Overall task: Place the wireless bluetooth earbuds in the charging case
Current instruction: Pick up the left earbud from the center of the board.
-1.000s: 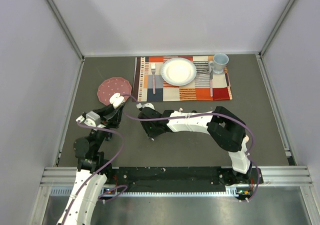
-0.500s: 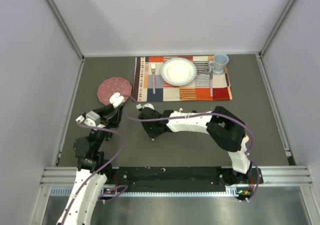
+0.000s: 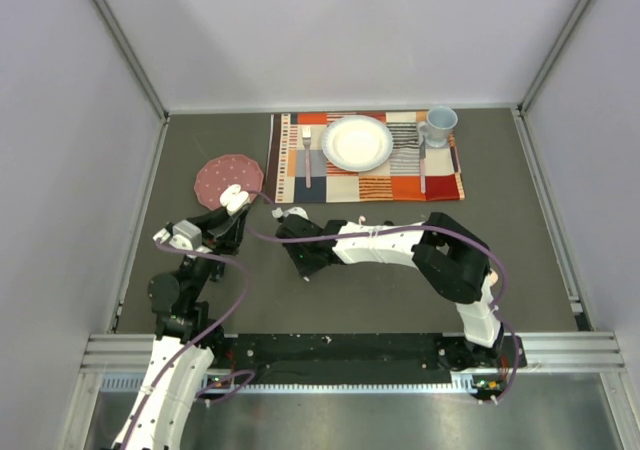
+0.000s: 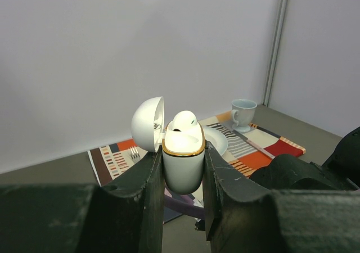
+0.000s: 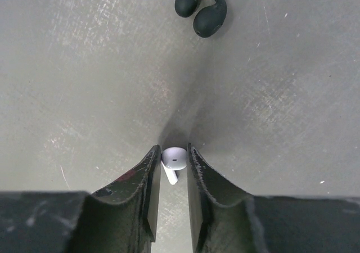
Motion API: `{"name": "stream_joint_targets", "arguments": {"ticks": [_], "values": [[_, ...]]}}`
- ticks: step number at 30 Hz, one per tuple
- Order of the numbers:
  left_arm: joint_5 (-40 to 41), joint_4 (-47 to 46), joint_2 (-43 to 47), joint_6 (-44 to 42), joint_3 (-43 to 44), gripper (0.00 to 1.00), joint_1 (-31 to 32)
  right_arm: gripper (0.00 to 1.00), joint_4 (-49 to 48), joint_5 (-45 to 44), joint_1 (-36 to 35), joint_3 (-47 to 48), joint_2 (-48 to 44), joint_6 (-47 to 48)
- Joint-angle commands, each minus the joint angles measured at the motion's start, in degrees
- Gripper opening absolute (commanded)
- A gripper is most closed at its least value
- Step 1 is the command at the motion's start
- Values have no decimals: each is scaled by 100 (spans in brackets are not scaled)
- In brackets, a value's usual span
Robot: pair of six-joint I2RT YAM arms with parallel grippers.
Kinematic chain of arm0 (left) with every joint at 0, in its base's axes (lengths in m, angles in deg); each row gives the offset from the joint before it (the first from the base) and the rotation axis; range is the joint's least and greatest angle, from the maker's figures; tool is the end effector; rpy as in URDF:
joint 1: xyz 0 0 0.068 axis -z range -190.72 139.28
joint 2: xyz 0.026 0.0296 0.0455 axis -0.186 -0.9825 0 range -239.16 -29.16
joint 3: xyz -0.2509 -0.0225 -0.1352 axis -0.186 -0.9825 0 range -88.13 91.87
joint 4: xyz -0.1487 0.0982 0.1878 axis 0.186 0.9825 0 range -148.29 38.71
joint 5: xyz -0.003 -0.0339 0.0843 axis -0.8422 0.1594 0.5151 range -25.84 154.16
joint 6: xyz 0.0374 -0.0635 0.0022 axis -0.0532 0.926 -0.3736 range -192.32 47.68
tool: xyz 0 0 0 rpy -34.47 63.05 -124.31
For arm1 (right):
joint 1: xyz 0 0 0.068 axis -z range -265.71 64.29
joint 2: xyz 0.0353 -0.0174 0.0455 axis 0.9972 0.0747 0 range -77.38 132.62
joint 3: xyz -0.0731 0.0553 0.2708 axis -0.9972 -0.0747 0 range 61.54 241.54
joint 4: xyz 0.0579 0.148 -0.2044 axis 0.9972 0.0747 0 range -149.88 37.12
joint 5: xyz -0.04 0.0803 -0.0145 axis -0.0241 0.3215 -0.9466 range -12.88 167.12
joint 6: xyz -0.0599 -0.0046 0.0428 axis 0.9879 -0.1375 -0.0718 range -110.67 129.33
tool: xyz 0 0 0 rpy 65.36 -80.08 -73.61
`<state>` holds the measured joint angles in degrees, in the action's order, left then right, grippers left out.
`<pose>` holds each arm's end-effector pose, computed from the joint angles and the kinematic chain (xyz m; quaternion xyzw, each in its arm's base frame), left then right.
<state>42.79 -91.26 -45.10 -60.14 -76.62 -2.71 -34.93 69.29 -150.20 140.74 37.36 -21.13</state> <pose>0.1106 -0.0381 0.2936 0.1410 0.5076 -0.2413 0.8150 0.1948 0.3886 0.1559 -0.2656 0.9277 0.1426 0.2204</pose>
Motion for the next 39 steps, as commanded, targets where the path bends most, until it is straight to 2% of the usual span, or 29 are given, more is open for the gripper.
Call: {"name": "stream_joint_targets", "arguments": {"ticks": [1,14,21,27,34,39], "values": [[10,-271,-49,21,71,0,-28,20,-43,19,-2,184,14,-39],[36,-271,-67,30,106,0,-28,14,-166,-156,129,-80,-259,-145],[80,-210,-58,38,150,0,-28,12,-464,-411,402,-563,-794,-373],[1,-332,-180,117,168,0,-28,12,-1088,-614,630,-1248,-1822,-505],[-341,-772,-383,363,124,0,-28,12,-1492,-1097,753,-1424,-3087,-488],[-727,-1552,-795,950,71,0,-28,12,-2623,-1501,762,-1828,-4265,-216]]}}
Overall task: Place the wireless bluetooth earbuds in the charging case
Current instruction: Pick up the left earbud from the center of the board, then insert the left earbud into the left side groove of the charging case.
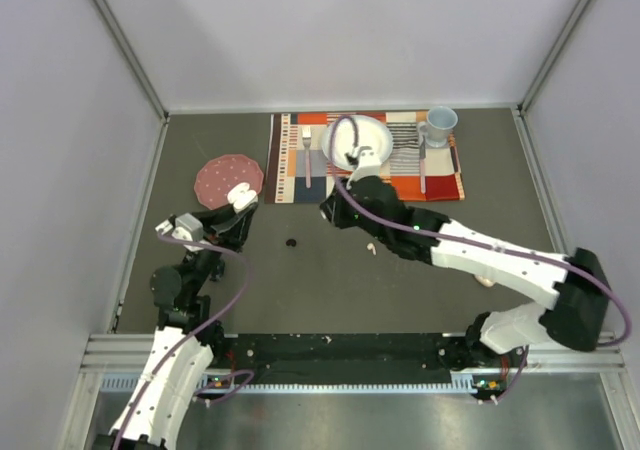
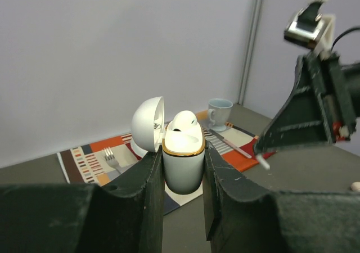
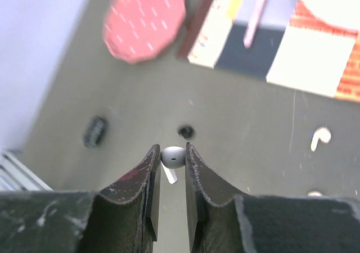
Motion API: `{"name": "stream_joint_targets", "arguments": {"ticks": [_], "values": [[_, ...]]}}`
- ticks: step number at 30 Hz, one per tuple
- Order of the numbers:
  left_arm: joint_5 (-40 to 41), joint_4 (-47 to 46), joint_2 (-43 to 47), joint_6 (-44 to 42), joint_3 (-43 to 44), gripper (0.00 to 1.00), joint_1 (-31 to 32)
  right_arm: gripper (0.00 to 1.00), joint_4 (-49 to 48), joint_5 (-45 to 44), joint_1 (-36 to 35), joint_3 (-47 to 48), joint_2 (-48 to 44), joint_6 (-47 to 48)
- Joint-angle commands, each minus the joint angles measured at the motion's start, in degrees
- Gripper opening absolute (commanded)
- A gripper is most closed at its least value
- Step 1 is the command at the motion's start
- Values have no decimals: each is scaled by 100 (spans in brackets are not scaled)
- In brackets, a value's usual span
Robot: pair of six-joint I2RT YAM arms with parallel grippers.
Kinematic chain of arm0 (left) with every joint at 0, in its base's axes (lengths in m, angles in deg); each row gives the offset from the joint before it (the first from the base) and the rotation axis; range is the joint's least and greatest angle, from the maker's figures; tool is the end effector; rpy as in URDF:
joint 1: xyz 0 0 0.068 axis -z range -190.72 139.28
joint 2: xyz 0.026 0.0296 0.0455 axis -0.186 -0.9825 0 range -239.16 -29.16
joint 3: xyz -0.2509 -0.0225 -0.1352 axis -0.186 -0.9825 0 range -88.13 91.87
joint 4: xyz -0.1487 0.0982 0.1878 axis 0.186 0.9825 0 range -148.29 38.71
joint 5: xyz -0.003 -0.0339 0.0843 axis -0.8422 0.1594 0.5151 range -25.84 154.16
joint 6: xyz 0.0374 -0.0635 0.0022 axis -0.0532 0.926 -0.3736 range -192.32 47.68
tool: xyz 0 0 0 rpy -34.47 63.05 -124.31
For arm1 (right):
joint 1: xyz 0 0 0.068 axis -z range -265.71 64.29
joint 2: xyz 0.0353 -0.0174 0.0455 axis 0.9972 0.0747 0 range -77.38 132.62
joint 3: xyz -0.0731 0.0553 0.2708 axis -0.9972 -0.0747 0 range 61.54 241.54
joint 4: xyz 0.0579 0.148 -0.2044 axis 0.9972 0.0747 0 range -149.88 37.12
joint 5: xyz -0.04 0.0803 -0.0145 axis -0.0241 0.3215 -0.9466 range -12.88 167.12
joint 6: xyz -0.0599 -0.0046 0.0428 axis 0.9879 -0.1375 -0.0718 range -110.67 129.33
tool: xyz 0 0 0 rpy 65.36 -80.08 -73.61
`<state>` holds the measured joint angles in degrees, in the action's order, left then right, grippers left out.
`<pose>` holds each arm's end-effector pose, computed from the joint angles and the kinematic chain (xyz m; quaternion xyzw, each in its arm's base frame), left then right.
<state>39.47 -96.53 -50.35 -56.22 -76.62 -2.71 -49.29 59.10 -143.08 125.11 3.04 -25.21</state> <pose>0.1196 -0.0427 0.2944 0.1481 0.5108 -0.2822 0.7985 0.1998 0.2766 0.3131 -0.0873 0.8435 0.2755 0.4527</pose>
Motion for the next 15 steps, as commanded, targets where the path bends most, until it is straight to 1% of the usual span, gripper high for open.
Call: {"name": "stream_joint_targets", "arguments": {"ticks": [1,3,6,7,9,10,13,15], "values": [[-510,-1167,-350,631,71,0,-19,12,-1408,-509,41,-336,-1001,246],[-659,-1247,-587,763,184,0,-10,12,-1908,-641,32,-468,-1325,369],[-1099,-1746,-991,955,203,0,-10,12,-2279,-738,-29,-521,-1529,545],[-1108,-2018,-1071,1044,203,0,-1,12,-2585,-764,-64,-539,-1547,624],[-1108,-2345,-1290,1211,159,0,16,12,-2816,-764,-161,-539,-1573,712],[-1143,-2529,-1352,1246,159,0,34,12,-3113,-773,-213,-556,-1574,765],[-1144,-2706,-1528,1282,168,0,183,12,-3754,-852,-451,-644,-1547,1028],[-1152,-2855,-1634,1273,168,0,271,12,-3958,-826,-574,-636,-1486,1099]]}}
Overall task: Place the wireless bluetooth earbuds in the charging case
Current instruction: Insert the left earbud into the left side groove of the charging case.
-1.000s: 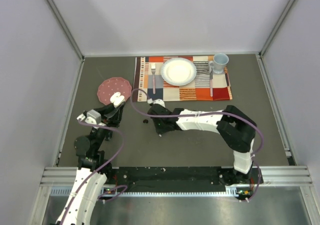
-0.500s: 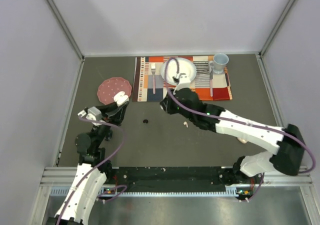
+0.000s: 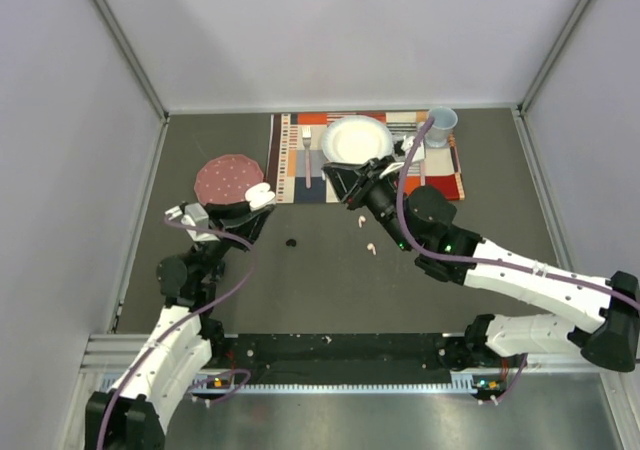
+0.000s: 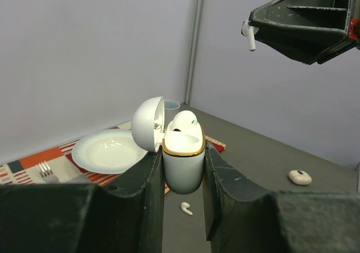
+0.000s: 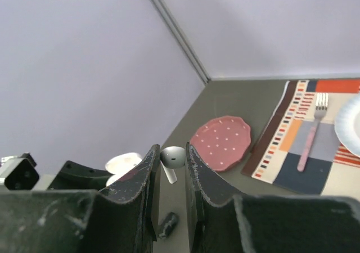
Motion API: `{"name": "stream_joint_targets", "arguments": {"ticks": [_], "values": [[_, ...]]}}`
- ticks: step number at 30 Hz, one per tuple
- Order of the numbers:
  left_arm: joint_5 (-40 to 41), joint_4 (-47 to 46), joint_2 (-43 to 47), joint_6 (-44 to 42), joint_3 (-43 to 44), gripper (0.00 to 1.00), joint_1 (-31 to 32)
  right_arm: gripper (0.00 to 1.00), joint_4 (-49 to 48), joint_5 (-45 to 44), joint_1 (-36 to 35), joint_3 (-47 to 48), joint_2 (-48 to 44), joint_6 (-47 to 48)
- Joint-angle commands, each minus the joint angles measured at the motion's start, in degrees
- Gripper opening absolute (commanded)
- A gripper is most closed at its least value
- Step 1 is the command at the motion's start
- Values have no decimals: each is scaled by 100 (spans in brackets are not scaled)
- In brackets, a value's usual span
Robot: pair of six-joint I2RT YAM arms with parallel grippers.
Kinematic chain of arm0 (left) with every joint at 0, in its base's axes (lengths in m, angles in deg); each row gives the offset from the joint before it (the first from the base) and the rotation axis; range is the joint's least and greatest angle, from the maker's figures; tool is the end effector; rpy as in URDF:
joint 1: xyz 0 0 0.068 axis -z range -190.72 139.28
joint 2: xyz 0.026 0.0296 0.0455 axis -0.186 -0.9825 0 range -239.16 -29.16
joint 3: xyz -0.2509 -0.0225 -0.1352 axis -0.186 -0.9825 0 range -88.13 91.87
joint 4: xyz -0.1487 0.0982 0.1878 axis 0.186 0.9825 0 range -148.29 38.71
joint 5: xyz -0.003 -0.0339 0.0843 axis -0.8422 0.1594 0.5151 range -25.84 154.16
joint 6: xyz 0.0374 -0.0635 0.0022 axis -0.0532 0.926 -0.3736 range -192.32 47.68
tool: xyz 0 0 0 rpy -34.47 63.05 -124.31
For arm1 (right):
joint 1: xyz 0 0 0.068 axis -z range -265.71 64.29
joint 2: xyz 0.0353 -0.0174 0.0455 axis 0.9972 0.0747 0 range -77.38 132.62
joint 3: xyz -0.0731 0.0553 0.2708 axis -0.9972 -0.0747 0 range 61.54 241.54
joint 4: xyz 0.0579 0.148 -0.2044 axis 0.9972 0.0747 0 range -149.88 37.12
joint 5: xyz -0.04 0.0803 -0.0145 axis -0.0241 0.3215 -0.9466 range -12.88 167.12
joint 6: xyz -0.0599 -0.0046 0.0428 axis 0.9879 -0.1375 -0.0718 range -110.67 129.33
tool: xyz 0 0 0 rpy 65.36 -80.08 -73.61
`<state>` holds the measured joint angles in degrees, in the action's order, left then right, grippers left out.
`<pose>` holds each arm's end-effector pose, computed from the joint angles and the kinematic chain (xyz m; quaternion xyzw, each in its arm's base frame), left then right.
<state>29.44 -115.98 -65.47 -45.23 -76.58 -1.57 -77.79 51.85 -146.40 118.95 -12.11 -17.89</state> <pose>0.1387 -0.0577 0.2986 0.1878 0.4912 -0.3962 0.7526 0.1599 0.2311 0.4144 -0.0199 0.6487 0.4178 0.6358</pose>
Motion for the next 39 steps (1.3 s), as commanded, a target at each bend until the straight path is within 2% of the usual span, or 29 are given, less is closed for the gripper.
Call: {"name": "stream_joint_targets", "arguments": {"ticks": [1,7,18,22,39], "values": [[-149,-954,-139,165,163,0,262,12,-1161,-118,-294,-2,99,393],[114,-999,-279,-37,181,0,693,11,-1698,-39,-540,-2,248,604],[387,-893,-552,-450,392,0,1221,11,-1865,225,-883,183,705,947],[457,-858,-613,-521,418,0,1353,11,-1953,155,-1138,236,758,1402],[475,-761,-605,-617,462,0,1458,11,-1268,559,-1200,596,1031,1316]]}}
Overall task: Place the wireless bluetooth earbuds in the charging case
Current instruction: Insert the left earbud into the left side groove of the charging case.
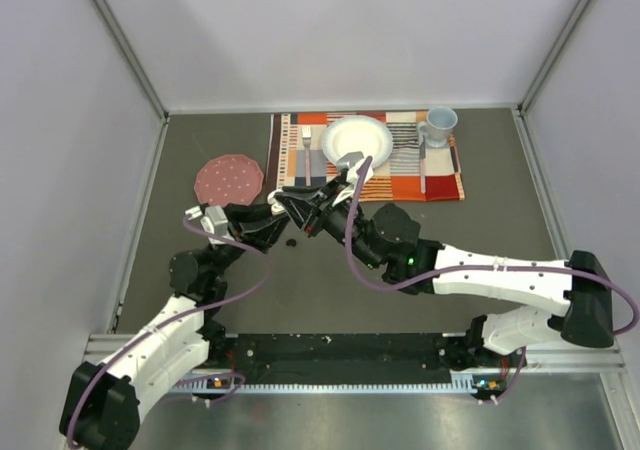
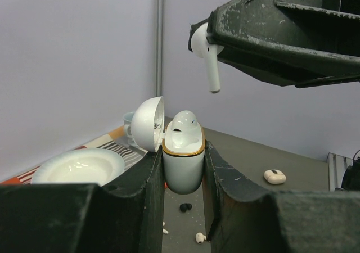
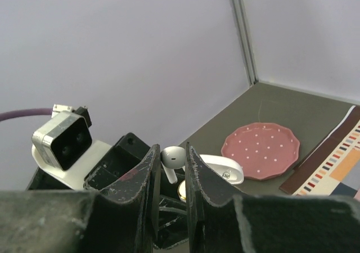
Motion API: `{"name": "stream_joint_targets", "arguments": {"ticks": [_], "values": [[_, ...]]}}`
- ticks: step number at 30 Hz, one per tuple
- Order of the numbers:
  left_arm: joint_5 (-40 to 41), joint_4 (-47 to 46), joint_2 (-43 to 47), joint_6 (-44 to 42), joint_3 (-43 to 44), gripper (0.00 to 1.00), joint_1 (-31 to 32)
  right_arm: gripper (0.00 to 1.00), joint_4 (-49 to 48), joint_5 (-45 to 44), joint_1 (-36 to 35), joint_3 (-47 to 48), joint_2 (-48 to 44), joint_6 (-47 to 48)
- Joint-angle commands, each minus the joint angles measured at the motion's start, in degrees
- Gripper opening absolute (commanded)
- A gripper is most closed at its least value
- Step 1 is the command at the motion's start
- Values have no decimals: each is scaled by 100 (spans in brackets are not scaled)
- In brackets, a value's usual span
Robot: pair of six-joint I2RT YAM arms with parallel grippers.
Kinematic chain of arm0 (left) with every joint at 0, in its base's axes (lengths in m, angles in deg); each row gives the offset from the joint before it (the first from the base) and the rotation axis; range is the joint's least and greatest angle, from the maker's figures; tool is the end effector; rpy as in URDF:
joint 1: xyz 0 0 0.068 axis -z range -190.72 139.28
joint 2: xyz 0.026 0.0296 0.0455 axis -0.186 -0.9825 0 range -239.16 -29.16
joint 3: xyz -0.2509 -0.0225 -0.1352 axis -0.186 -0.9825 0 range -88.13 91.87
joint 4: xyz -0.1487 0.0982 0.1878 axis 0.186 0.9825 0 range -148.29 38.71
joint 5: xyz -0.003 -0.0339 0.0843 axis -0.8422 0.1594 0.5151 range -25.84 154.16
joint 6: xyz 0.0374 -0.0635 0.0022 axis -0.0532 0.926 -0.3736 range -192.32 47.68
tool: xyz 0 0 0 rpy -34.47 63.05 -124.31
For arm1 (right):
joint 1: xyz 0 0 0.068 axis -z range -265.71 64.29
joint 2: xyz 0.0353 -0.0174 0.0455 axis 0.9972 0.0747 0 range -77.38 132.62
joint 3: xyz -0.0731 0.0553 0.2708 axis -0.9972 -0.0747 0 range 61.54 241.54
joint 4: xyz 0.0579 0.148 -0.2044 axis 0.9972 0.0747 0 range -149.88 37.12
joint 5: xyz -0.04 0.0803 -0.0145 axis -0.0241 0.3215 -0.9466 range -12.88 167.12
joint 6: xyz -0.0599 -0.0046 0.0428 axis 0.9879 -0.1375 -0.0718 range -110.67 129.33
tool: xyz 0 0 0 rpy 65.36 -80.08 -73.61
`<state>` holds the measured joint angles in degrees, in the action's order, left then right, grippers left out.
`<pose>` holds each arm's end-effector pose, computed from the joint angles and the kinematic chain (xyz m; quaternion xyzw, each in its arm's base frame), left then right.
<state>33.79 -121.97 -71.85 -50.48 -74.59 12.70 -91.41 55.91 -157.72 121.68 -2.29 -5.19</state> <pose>0.1360 -0.0927 0.3082 0.2380 0.4459 -0.4412 0.7415 0.1213 0.3014 0.4145 -0.1531 0.5862 0.4599 0.6492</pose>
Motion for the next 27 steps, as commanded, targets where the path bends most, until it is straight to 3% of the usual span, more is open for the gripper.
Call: {"name": "stream_joint_targets", "arguments": {"ticks": [1,27], "values": [[14,-145,51,-93,263,0,31,11,112,161,-59,340,67,90],[92,251,376,-216,246,0,40,11,226,-23,-59,429,313,125]]}}
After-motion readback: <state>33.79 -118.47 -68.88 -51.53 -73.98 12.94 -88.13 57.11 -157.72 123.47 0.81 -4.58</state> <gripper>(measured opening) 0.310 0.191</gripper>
